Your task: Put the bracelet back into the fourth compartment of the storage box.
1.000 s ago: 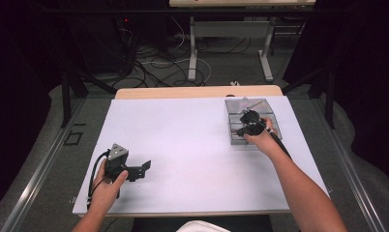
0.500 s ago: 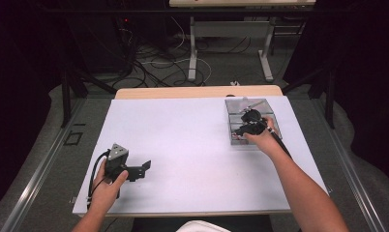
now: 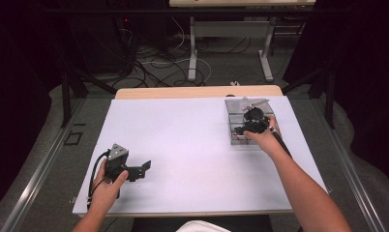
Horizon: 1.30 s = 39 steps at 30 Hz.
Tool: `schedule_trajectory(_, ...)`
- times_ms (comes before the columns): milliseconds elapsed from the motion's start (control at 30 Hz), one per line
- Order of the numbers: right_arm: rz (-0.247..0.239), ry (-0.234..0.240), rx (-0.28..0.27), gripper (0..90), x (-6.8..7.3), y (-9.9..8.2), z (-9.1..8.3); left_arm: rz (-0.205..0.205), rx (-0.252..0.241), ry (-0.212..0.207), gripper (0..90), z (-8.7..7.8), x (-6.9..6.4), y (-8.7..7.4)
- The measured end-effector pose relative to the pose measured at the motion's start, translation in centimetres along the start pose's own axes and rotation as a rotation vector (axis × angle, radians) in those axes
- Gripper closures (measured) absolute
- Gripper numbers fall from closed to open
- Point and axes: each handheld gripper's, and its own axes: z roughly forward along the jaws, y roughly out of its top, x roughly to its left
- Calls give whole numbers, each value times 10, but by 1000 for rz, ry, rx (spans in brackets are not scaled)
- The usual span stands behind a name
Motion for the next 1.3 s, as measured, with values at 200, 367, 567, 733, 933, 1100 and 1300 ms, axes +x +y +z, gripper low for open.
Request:
schedule_trajectory(200,22,-4,-31,421,-1,3,-4,3,10,-3,16,-1,0,0)
schedule_trajectory(367,55,0,-66,403,0,6,-9,0,-1,-2,17,0,0,0)
schedule_trajectory(567,60,-36,-111,389,-1,7,-14,-2,-2,-2,17,0,1,0)
schedule_trajectory(733,113,-35,-102,373,-3,7,-18,-4,-3,2,17,0,0,0)
schedule_trajectory(933,102,-29,-132,258,-1,7,-21,-1,5,-4,17,-1,1,1)
schedule_trajectory(1100,100,-18,-138,172,5,7,-23,-4,3,-4,17,-1,1,1)
schedule_trajectory(1300,82,-9,-133,100,13,6,-26,-6,-4,-1,17,0,0,0)
